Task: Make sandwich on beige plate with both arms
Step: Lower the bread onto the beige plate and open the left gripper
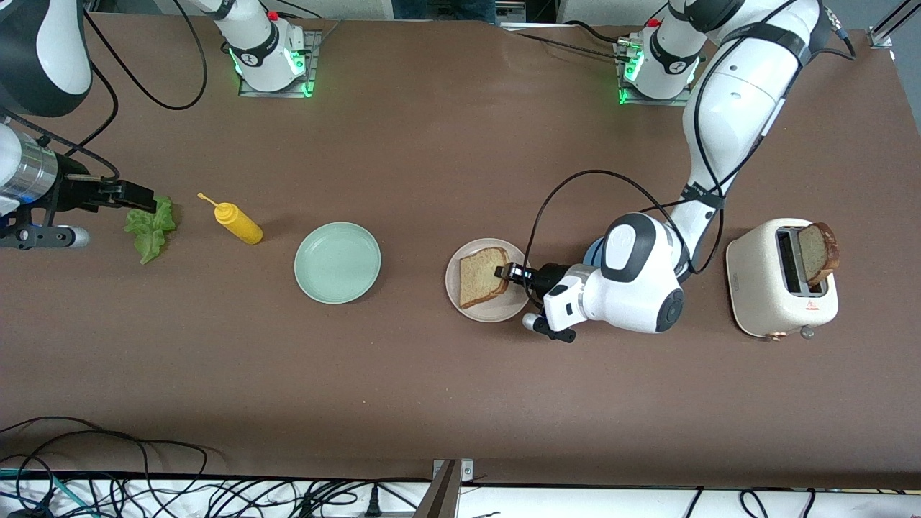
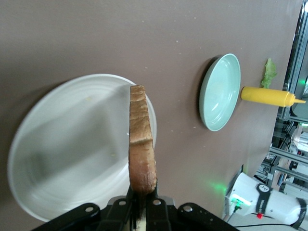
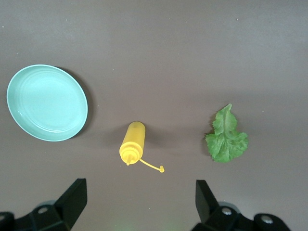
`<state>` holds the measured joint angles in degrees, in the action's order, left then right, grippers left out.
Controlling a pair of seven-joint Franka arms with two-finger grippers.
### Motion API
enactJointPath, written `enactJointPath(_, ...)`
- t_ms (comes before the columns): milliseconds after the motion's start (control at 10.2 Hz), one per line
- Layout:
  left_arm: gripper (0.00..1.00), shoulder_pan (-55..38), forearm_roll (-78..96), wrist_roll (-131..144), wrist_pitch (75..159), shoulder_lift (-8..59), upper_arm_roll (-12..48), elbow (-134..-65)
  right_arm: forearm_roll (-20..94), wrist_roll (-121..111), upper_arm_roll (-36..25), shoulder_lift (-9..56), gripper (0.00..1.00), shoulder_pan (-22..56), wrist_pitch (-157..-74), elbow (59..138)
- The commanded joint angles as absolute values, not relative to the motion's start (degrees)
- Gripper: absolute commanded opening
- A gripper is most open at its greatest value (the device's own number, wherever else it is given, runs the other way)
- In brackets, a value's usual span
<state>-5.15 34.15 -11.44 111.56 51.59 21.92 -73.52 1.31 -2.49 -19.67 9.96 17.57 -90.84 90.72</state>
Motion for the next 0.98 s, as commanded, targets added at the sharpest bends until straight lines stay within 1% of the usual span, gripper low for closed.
enactJointPath(0,0.31,-2.5,38.9,-19.2,111.1,52.3,22.1,-75.5,1.4,-2.9,-19.6,9.6,1.0,17.4,-90.7,90.9)
enactJointPath(98,0.99,-1.9,39.5,-20.9,110.9,52.2,22.1,-75.8,1.4,-2.9,-19.6,9.6,1.0,17.4,-90.7,90.9)
enactJointPath(490,1.0,-0.7,38.5,-21.5,109.0,51.4,21.9,-76.0,1.3,-2.9,-19.7,9.6,1.0,17.2,-90.8,90.9)
enactJointPath(588,1.0,-0.6,37.0,-21.3,107.9,50.2,21.1,-76.0,1.2,-3.0,-19.8,9.6,1.0,16.8,-90.8,90.8)
enactJointPath(883,1.0,0.0,26.4,-16.9,104.4,46.8,21.1,-75.9,0.6,-4.3,-19.8,9.9,1.0,14.9,-91.0,90.8)
